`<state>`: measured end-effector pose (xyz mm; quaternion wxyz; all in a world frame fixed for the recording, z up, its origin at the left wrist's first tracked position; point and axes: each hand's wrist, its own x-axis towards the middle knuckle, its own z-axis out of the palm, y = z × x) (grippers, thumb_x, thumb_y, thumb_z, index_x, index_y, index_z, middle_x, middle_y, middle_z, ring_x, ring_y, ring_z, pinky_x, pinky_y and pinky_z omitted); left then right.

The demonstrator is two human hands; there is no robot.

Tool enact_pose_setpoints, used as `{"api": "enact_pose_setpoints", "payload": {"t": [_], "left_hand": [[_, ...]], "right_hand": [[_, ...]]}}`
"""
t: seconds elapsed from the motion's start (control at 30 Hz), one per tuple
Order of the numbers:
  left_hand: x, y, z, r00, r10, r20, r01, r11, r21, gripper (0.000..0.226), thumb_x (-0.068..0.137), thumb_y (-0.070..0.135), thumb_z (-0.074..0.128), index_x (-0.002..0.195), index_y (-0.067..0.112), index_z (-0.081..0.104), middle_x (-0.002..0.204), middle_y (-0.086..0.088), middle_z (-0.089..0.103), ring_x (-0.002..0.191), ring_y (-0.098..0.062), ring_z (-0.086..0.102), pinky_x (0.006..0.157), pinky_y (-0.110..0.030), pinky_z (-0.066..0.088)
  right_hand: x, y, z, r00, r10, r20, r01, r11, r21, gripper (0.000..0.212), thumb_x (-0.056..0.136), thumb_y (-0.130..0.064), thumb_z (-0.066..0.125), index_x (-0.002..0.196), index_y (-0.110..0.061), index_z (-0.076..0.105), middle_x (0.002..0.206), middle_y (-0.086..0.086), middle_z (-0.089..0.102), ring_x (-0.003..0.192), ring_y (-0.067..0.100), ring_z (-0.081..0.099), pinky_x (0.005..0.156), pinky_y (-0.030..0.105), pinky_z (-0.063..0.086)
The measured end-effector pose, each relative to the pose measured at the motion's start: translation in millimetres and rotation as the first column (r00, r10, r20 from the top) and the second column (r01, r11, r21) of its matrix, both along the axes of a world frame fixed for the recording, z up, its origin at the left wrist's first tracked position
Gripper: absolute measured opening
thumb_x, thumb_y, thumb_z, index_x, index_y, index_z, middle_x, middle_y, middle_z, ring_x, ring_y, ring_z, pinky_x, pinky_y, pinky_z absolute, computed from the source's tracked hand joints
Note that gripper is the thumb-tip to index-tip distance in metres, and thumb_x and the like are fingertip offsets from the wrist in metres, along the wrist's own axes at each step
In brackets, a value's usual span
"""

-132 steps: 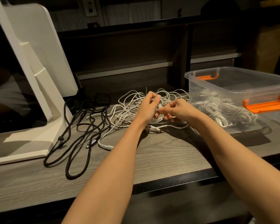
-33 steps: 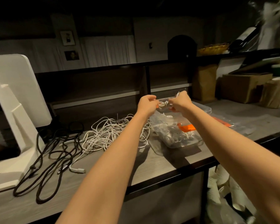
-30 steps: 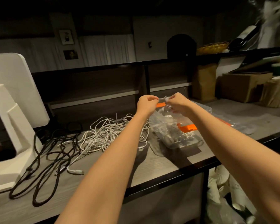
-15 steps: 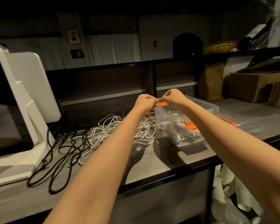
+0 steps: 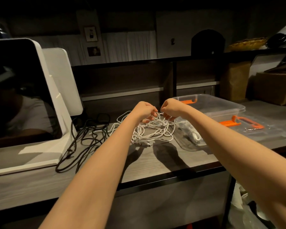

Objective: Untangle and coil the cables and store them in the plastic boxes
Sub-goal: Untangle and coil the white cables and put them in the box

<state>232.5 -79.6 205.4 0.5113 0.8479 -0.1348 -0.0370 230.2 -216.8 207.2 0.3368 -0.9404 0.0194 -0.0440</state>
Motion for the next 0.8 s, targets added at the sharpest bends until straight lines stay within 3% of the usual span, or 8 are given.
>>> {"api": "enact_pose_setpoints", "payload": {"t": [0.1, 0.23, 0.4, 0.47, 0.57, 0.63, 0.8], "left_hand": [[6.3, 5.5, -8.4, 0.999, -0.019, -0.044, 0.02, 0.999, 0.031, 0.017, 0.1, 0.012, 0.048, 0.102, 0.005, 0.064, 0.077, -0.004, 0.062, 0.059, -0.012, 0.058, 0.056, -0.021, 0.047], [19.0, 2.8, -21.2, 0.994, -0.046, -0.103, 0.049, 0.998, 0.027, 0.018, 0.1, 0.012, 0.048, 0.11, 0.004, 0.061, 0.083, -0.004, 0.065, 0.063, -0.012, 0.063, 0.061, -0.023, 0.053], [36.1, -9.9, -40.3, 0.983, -0.063, -0.172, 0.064, 0.998, -0.001, 0.021, 0.103, 0.013, 0.045, 0.116, 0.005, 0.058, 0.088, -0.005, 0.065, 0.068, -0.015, 0.063, 0.066, -0.027, 0.054], [42.8, -14.3, -48.6, 0.98, -0.053, -0.19, 0.05, 0.998, -0.025, 0.022, 0.103, 0.013, 0.043, 0.12, 0.006, 0.055, 0.092, -0.007, 0.062, 0.067, -0.015, 0.062, 0.063, -0.027, 0.053], [50.7, -17.8, -60.1, 0.98, -0.015, -0.201, 0.001, 0.998, -0.069, 0.022, 0.104, 0.014, 0.041, 0.124, 0.009, 0.048, 0.099, -0.008, 0.058, 0.068, -0.015, 0.061, 0.061, -0.026, 0.052], [56.6, -18.4, -67.8, 0.979, 0.008, -0.204, -0.031, 0.994, -0.108, 0.025, 0.104, 0.014, 0.041, 0.128, 0.007, 0.046, 0.105, -0.011, 0.057, 0.068, -0.014, 0.06, 0.057, -0.024, 0.05], [61.1, -16.9, -77.2, 0.979, -0.009, -0.205, -0.024, 0.987, -0.156, 0.027, 0.104, 0.015, 0.042, 0.126, 0.002, 0.052, 0.099, -0.012, 0.061, 0.063, -0.013, 0.057, 0.052, -0.019, 0.045]], "right_hand": [[9.9, 3.3, -11.3, 1.0, 0.001, -0.003, -0.001, 0.999, -0.039, 0.028, 0.097, -0.005, 0.043, 0.112, 0.01, 0.061, 0.104, 0.024, 0.067, 0.083, 0.029, 0.063, 0.068, 0.032, 0.054], [20.1, 1.8, -24.1, 1.0, 0.006, 0.022, -0.001, 0.978, -0.206, 0.019, 0.092, 0.0, 0.045, 0.096, 0.006, 0.064, 0.089, 0.022, 0.06, 0.08, 0.028, 0.053, 0.054, 0.026, 0.038], [36.3, -3.7, -47.9, 1.0, -0.017, 0.015, 0.021, 0.934, -0.356, 0.014, 0.094, -0.002, 0.045, 0.09, 0.001, 0.058, 0.088, 0.015, 0.051, 0.081, 0.026, 0.048, 0.069, 0.027, 0.035], [41.5, -6.1, -58.3, 1.0, -0.013, 0.027, 0.022, 0.936, -0.351, 0.025, 0.099, -0.015, 0.046, 0.099, 0.005, 0.063, 0.088, 0.015, 0.054, 0.082, 0.026, 0.05, 0.07, 0.029, 0.035], [48.9, -10.1, -75.1, 0.995, -0.043, 0.095, 0.073, 0.937, -0.341, 0.033, 0.099, -0.029, 0.049, 0.091, 0.001, 0.06, 0.102, 0.021, 0.063, 0.098, 0.033, 0.058, 0.073, 0.032, 0.037], [55.6, -11.8, -86.8, 0.988, -0.092, 0.128, 0.129, 0.938, -0.322, 0.031, 0.096, -0.031, 0.055, 0.101, 0.0, 0.058, 0.103, 0.019, 0.063, 0.102, 0.033, 0.059, 0.075, 0.033, 0.04], [68.6, -12.8, -108.9, 0.938, -0.165, 0.305, 0.251, 0.93, -0.269, 0.022, 0.093, -0.022, 0.055, 0.098, -0.002, 0.063, 0.099, 0.018, 0.065, 0.097, 0.033, 0.061, 0.071, 0.032, 0.042]]}}
